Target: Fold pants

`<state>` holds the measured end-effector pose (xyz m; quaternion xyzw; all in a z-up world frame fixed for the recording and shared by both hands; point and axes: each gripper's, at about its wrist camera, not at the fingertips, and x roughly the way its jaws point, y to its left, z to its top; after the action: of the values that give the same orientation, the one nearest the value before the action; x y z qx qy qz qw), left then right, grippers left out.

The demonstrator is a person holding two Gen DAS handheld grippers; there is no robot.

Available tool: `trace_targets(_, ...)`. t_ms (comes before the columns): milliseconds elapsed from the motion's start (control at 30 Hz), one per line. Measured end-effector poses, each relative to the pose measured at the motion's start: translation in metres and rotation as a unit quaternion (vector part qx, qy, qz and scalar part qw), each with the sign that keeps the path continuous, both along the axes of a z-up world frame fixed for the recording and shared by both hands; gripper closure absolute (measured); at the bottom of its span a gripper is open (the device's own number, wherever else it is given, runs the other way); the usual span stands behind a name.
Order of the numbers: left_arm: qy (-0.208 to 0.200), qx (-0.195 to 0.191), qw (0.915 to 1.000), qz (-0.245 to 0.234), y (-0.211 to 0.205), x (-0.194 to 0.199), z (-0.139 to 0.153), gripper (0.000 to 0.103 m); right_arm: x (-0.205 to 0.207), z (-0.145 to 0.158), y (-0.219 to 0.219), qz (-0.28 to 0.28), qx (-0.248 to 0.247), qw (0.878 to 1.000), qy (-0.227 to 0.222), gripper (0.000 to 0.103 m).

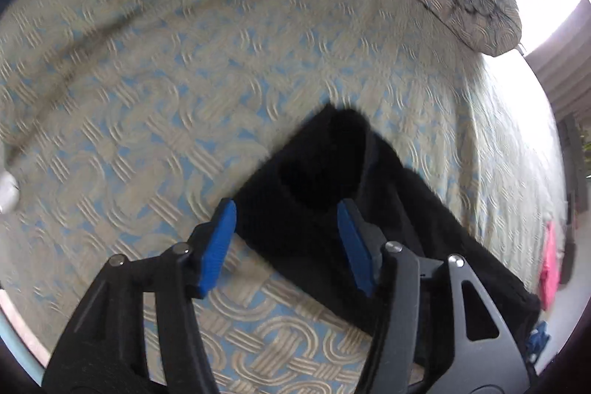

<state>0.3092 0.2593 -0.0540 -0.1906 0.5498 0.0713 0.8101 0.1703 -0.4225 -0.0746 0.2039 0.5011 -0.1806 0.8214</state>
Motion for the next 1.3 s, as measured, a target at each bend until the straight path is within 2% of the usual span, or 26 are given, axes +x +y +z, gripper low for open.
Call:
trace_targets(100, -0.005, -0.026, 0.9995, -0.014, -0.008, -0.002, -0.016, 0.044, -0.007, -0.001, 0.009, -0.005, 0.002, 1.0, -0.001, 0.049)
trace_targets(267, -0.018, -0.033, 0.999, -0.025, -0.02, 0.013, -0.032, 0.044, -0.018, -0.001, 0.026, 0.005, 0.003, 1.0, 0.0, 0.048)
trace_targets(300, -0.022, -0.035, 0.9989, -0.02, -0.02, 0.018, -0.036, 0.047, -0.021, -0.001, 0.028, 0.005, 0.002, 1.0, 0.001, 0.047)
trace_targets(333, -0.024, -0.04, 0.9988, -0.015, -0.02, 0.022, -0.038, 0.076, -0.023, -0.003, 0.029, 0.001, 0.004, 1.0, 0.003, 0.047)
trace_targets(367, -0.022, -0.048, 0.9985, -0.01, -0.017, 0.026, -0.04, 0.098, -0.025, -0.004, 0.029, -0.007, 0.008, 1.0, 0.005, 0.046)
trace_targets(400, -0.009, -0.058, 0.9982, 0.004, -0.015, 0.028, -0.041, 0.097, -0.026, -0.005, 0.028, -0.014, 0.013, 1.0, 0.006, 0.046)
trace_targets(467, -0.02, -0.073, 0.997, 0.015, -0.011, 0.024, -0.029, 0.097, -0.03, -0.006, 0.029, -0.025, 0.025, 0.999, 0.003, 0.046)
trace_targets(533, -0.04, -0.063, 0.9971, 0.01, -0.005, 0.014, -0.003, 0.097, -0.031, -0.002, 0.031, -0.023, 0.02, 1.0, 0.003, 0.046)
trace_targets(600, -0.043, -0.055, 0.9976, 0.006, 0.008, 0.005, 0.016, 0.095, -0.033, 0.003, 0.033, -0.018, -0.002, 1.0, 0.006, 0.046)
trace_targets(633, -0.036, -0.043, 0.9984, 0.012, 0.017, 0.003, 0.019, 0.09, -0.033, 0.004, 0.033, -0.017, -0.008, 1.0, 0.007, 0.046)
trace_targets(700, -0.029, 0.009, 0.9985, 0.046, 0.038, -0.001, 0.017, 0.082, -0.032, 0.004, 0.029, -0.02, -0.008, 1.0, 0.008, 0.045)
trace_targets(733, -0.028, 0.028, 0.9972, 0.063, 0.047, -0.004, 0.015, 0.074, -0.031, 0.002, 0.027, -0.024, -0.002, 1.0, 0.008, 0.045)
trace_targets(767, -0.028, 0.03, 0.9964, 0.075, 0.055, -0.008, 0.011, 0.071, -0.029, 0.0, 0.026, -0.027, 0.003, 1.0, 0.007, 0.044)
trace_targets(833, -0.036, -0.021, 0.9951, 0.089, 0.067, -0.022, 0.001, 0.058, -0.027, -0.003, 0.028, -0.029, 0.012, 0.999, 0.004, 0.044)
trace_targets(900, -0.037, -0.058, 0.9946, 0.078, 0.066, -0.03, -0.011, 0.052, -0.025, -0.005, 0.033, -0.019, 0.016, 1.0, 0.002, 0.044)
trace_targets(1033, -0.011, -0.06, 0.9974, 0.038, 0.041, -0.041, -0.034, 0.044, -0.019, -0.01, 0.034, -0.006, 0.006, 1.0, 0.014, 0.044)
trace_targets(1133, 0.002, -0.078, 0.9968, 0.016, 0.02, -0.045, -0.051, 0.04, -0.022, -0.014, 0.026, -0.017, 0.031, 0.999, 0.005, 0.043)
trace_targets(1233, 0.017, -0.076, 0.9968, 0.016, 0.004, -0.04, -0.066, 0.04, -0.028, -0.019, 0.019, -0.029, 0.045, 0.999, -0.001, 0.038)
trace_targets(1300, 0.006, -0.074, 0.9969, 0.026, 0.0, -0.038, -0.066, 0.04, -0.032, -0.022, 0.016, -0.034, 0.058, 0.998, -0.004, 0.035)
